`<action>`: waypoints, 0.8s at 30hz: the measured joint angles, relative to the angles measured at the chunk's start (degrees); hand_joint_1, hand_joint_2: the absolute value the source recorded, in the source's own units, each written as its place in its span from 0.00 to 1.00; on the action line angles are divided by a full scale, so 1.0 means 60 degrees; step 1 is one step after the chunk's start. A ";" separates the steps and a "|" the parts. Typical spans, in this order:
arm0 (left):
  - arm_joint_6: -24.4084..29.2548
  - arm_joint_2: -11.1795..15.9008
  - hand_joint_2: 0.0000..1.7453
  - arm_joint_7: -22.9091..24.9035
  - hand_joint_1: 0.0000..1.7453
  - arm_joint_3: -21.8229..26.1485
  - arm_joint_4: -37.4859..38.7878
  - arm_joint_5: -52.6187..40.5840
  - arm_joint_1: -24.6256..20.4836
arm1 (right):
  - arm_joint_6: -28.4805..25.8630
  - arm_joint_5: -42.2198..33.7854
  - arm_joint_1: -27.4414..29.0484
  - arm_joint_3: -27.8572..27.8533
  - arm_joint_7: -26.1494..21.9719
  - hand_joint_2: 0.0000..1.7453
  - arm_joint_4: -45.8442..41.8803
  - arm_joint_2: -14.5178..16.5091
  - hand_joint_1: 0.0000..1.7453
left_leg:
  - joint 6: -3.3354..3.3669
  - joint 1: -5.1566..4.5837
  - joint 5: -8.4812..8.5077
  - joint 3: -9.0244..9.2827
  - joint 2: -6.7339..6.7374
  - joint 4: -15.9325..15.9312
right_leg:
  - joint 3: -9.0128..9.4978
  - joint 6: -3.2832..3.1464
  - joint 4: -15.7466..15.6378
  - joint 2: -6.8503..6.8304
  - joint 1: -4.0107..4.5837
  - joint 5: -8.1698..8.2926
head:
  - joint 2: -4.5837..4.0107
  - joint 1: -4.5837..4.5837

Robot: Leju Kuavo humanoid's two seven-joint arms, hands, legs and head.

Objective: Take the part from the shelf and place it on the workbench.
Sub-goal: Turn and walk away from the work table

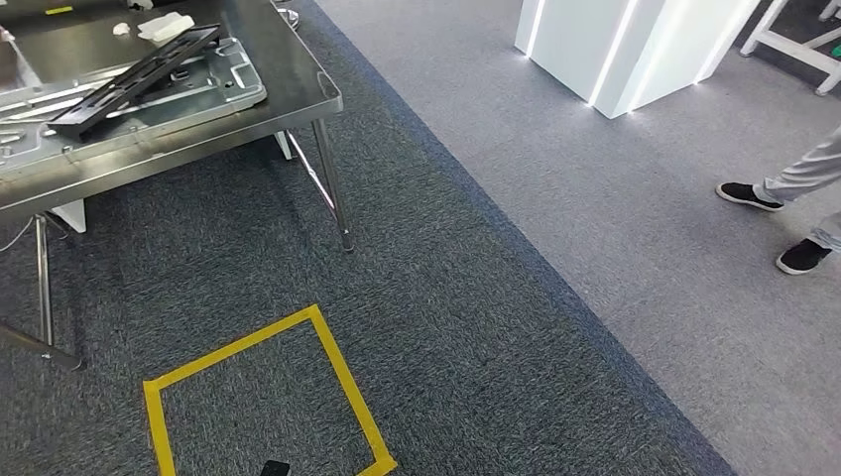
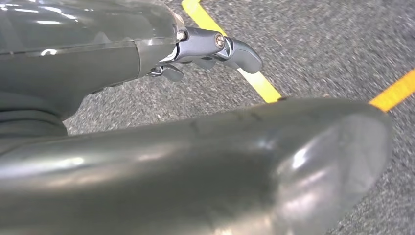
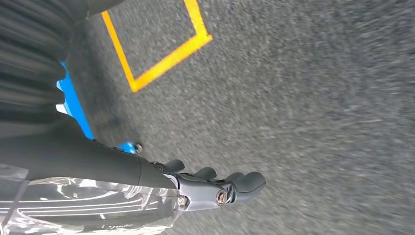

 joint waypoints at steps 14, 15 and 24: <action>-0.0041 0.0005 0.00 -0.0044 0.00 -0.0215 0.0000 -0.0016 0.0135 | -0.0020 -0.0021 0.0047 -0.0004 -0.0146 1.00 0.0000 -0.0020 0.00 | -0.0403 0.0015 -0.1043 -0.0921 -0.0761 0.2362 | 0.0495 -0.0591 -0.1136 0.0955 0.0116 0.0428 | 0.0000 -0.0004; -0.0051 0.0005 0.00 -0.0050 0.00 -0.0216 0.0000 -0.0013 0.0125 | -0.0024 -0.0022 0.0053 -0.0005 -0.0151 1.00 0.0000 -0.0023 0.00 | -0.0366 0.0017 -0.0662 -0.0672 -0.0903 0.1753 | 0.0492 -0.0584 -0.1113 0.1093 0.0116 0.0428 | 0.0000 -0.0004; -0.0087 0.0016 0.00 -0.0001 0.00 -0.0209 0.0000 0.0067 0.0052 | -0.0011 0.0122 0.0032 -0.0059 0.0127 1.00 0.0004 -0.0199 0.00 | 0.0105 -0.0006 0.0085 -0.0019 -0.0862 0.0012 | -0.0117 -0.0174 -0.0139 0.0841 0.0111 -0.0074 | 0.0000 0.0004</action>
